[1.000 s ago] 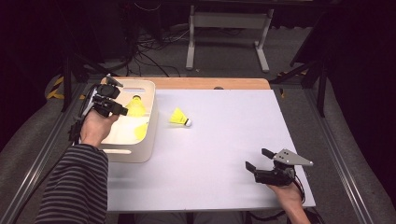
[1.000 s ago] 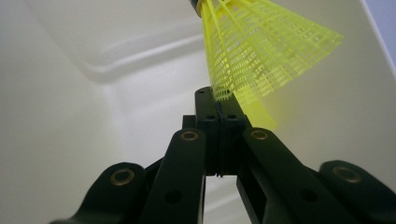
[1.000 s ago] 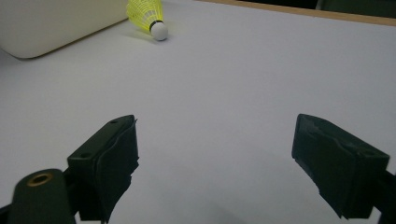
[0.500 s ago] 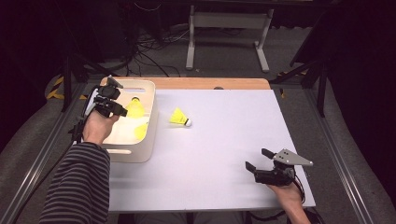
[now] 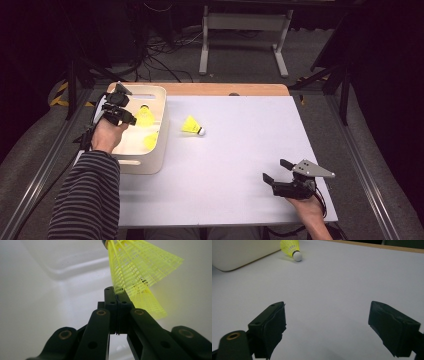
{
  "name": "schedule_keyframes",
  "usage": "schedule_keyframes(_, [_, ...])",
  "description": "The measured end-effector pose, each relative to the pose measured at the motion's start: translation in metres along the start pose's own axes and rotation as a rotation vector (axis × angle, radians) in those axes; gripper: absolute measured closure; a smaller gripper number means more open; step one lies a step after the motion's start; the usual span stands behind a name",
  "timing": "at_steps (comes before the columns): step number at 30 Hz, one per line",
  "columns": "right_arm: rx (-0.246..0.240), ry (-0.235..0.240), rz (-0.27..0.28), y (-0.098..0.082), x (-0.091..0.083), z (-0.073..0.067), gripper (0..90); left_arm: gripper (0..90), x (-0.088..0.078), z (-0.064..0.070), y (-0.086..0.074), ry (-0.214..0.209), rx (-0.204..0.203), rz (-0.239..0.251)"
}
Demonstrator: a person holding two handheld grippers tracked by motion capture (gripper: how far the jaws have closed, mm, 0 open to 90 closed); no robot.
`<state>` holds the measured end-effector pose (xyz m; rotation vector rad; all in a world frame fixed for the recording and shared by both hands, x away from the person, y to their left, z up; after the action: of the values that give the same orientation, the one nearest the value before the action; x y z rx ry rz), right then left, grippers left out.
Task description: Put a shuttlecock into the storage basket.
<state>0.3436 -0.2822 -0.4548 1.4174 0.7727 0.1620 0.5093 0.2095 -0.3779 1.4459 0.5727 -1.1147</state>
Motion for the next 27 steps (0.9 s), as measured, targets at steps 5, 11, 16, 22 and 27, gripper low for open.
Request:
schedule_keyframes(5, [-0.001,0.000,-0.001,0.0000,0.0001,-0.0002,14.8,89.8,0.0023,-0.0005,0.0005,0.005,-0.002,-0.003])
schedule_keyframes(11, [-0.001,0.000,0.000,0.0000,0.0000,-0.0001,14.8,89.4,0.0055,0.0008,0.0011,0.005,0.006,-0.010])
schedule_keyframes(16, [0.001,-0.001,0.002,0.0001,-0.0001,0.0000,14.8,74.7,0.0101,0.0037,-0.0005,-0.004,0.020,-0.038])
schedule_keyframes(22, [-0.002,-0.002,0.002,0.0002,-0.0002,-0.0001,14.8,62.3,0.0072,0.0045,-0.0027,0.008,0.015,-0.029])
schedule_keyframes(27, [-0.002,0.000,0.002,0.0002,0.0001,-0.0004,14.8,54.9,0.0010,0.0051,-0.0039,0.009,0.024,-0.011])
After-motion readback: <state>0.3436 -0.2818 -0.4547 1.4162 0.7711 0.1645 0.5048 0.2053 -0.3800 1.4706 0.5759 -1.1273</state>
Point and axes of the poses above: each handheld gripper's, and its own axes: x roughly forward along the jaws, y roughly out of its top, z roughly to its right, the point moved 4 cm from there along x, roughly forward along the jaws, and after that the axes turned 4 degrees about z, right-handed, at the moved point
